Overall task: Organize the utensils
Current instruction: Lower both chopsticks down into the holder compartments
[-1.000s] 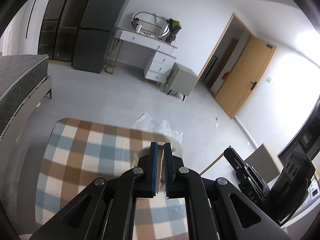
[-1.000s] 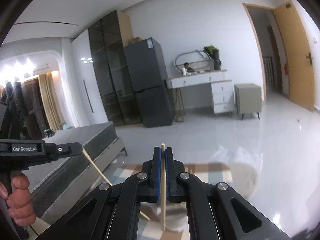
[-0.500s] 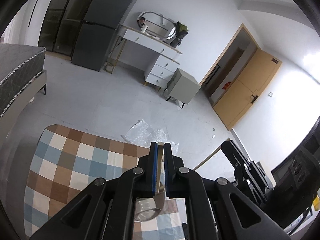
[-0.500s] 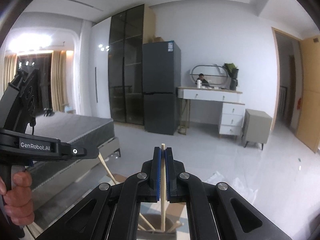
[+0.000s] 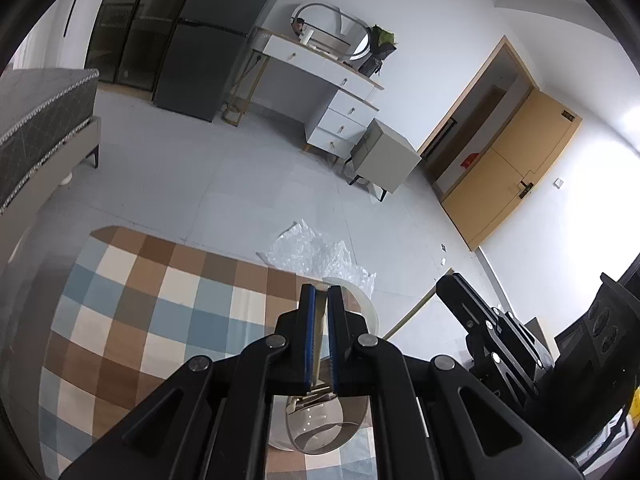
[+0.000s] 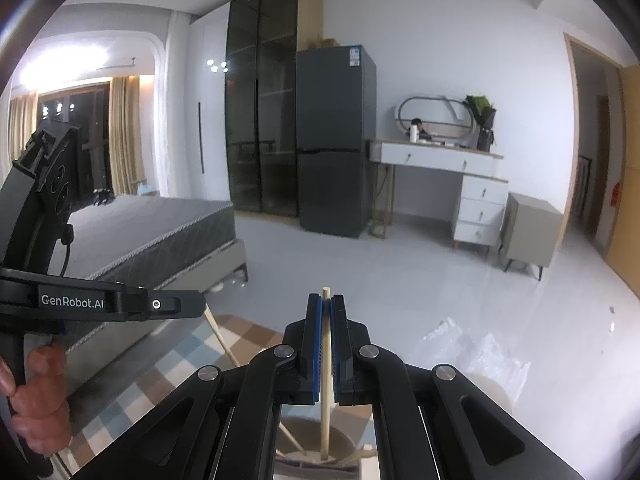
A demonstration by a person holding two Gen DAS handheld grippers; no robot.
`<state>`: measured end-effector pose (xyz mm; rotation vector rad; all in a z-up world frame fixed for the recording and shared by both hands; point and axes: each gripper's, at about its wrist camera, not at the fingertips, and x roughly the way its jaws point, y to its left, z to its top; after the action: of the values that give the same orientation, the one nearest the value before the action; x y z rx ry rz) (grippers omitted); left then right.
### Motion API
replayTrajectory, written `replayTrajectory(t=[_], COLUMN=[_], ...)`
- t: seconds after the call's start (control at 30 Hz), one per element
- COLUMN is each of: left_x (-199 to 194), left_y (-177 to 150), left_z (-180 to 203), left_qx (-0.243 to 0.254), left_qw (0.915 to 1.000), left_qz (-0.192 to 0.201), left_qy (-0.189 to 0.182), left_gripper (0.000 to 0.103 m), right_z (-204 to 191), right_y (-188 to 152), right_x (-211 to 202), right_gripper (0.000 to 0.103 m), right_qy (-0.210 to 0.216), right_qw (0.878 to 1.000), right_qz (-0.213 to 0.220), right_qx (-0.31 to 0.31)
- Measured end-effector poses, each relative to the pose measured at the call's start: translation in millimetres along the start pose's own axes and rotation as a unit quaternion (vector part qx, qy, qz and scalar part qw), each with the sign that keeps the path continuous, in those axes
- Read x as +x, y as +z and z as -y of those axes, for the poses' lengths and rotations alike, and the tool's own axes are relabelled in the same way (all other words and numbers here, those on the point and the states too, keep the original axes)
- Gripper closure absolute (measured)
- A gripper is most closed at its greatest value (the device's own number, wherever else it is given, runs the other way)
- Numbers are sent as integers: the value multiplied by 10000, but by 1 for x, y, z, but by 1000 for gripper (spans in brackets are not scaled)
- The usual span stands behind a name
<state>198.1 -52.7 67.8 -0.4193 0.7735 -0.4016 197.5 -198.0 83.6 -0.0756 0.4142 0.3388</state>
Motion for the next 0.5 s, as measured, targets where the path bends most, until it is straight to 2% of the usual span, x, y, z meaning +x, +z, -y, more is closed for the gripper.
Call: replayTrajectory(t=[0.3, 0.5], left_x=[9, 19], left_y=[-9, -17], left_z=[5, 8], left_qx=[101, 230], left_qw=[9996, 9982], left_qz=[-250, -551], left_qy=[53, 92], left_gripper=[102, 102], right_z=[7, 16], right_y=[-22, -35], right_x=[15, 24], right_gripper=[100, 100], right_qy=[114, 132], right_qw=[9987, 9968], right_qz=[-498, -758], right_qx=[50, 206])
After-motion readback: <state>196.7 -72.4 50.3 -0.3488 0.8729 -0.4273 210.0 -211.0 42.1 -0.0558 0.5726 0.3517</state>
